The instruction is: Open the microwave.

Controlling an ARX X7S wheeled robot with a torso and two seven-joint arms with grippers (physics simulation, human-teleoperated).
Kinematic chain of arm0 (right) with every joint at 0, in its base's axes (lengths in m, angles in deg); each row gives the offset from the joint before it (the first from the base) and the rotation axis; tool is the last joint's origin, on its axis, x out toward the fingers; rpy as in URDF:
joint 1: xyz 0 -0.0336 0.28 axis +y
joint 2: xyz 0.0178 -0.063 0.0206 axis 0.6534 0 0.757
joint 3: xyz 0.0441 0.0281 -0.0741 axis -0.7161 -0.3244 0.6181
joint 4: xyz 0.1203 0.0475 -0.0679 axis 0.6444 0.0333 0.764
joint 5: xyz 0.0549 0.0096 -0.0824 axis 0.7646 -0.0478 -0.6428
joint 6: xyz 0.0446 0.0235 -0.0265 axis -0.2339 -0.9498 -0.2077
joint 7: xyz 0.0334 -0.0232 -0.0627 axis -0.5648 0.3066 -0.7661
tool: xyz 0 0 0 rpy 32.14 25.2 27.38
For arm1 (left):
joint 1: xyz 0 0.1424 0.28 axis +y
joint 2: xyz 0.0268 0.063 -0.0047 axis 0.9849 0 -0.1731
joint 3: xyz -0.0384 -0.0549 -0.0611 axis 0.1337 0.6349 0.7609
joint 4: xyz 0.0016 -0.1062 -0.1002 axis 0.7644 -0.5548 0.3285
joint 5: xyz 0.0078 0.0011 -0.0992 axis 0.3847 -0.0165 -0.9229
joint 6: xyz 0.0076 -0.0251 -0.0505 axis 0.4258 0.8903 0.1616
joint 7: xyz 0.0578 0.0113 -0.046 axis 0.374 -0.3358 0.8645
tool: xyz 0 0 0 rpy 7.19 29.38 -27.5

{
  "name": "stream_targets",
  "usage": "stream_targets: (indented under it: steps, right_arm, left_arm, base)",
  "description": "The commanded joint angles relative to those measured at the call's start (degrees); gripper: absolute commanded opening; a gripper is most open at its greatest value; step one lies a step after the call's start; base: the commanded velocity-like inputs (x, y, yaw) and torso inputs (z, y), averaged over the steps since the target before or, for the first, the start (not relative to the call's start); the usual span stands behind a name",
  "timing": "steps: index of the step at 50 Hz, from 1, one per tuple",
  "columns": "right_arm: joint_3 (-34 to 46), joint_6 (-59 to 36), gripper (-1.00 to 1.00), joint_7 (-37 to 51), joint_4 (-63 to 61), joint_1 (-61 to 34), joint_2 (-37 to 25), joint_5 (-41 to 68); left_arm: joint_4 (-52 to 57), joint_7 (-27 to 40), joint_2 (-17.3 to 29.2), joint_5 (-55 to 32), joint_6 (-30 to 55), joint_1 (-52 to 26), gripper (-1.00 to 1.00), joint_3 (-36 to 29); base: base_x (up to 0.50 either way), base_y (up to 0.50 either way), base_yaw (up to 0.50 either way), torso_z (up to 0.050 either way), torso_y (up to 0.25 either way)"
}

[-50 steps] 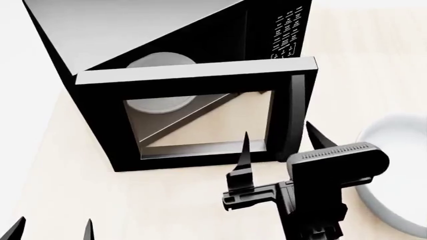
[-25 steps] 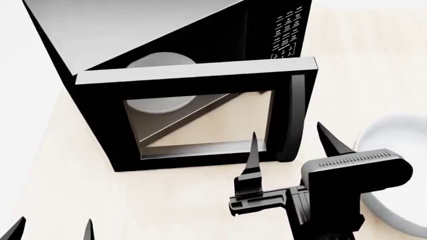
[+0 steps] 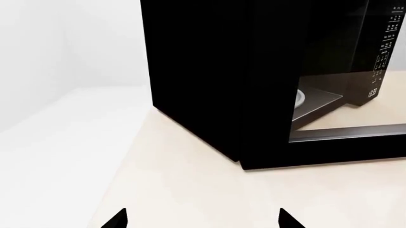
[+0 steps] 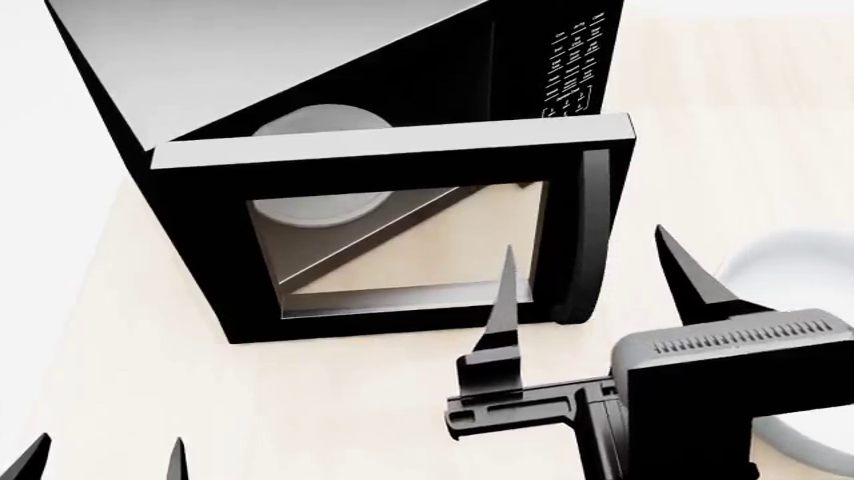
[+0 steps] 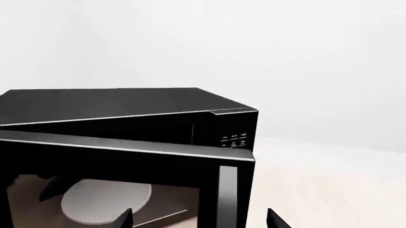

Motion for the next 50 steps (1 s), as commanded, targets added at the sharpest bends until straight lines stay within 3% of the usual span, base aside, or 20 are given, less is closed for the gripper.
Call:
stream_targets:
  steps: [1,8,12,14,21,50]
  right_arm:
    - [-1.61,-7.45,1.0,7.4,-10.82,-1.66,-0.69,2.26]
    - [-2.83,-17.1,1.0,14.05,-18.18,-6.82,-0.87,6.52]
    - [-3.75,-16.23,1.0,14.47,-20.11,-8.7,-0.57,7.11]
    - [-6.14,-17.69,1.0,14.31,-20.08,-10.73,0.17,14.19]
    - [-7.74,-25.1,1.0,19.31,-19.93,-20.0,-0.29,22.46]
    - [-5.95,-35.12,1.0,16.97,2.03,-45.68,4.4,36.06]
  left_arm:
    - [0.21,0.19,0.18,-0.11,-0.05,0.07,1.0,-0.09]
    - [0.56,0.32,0.41,-0.34,-0.02,0.16,1.0,0.02]
    - [0.87,0.44,0.55,-0.47,-0.07,0.34,1.0,0.1]
    - [0.73,0.44,0.51,-0.48,-0.12,0.29,1.0,0.05]
    - [1.01,0.49,0.72,-0.96,-0.05,0.29,1.0,0.23]
    - [1.32,0.75,1.1,-1.42,-0.28,0.4,1.0,0.04]
  base:
    - [0.0,0.0,0.0,0.0,0.0]
    - [0.0,0.0,0.0,0.0,0.0]
    - [0.0,0.0,0.0,0.0,0.0]
    - [0.0,0.0,0.0,0.0,0.0]
    - [0.0,0.0,0.0,0.0,0.0]
    - [0.0,0.0,0.0,0.0,0.0]
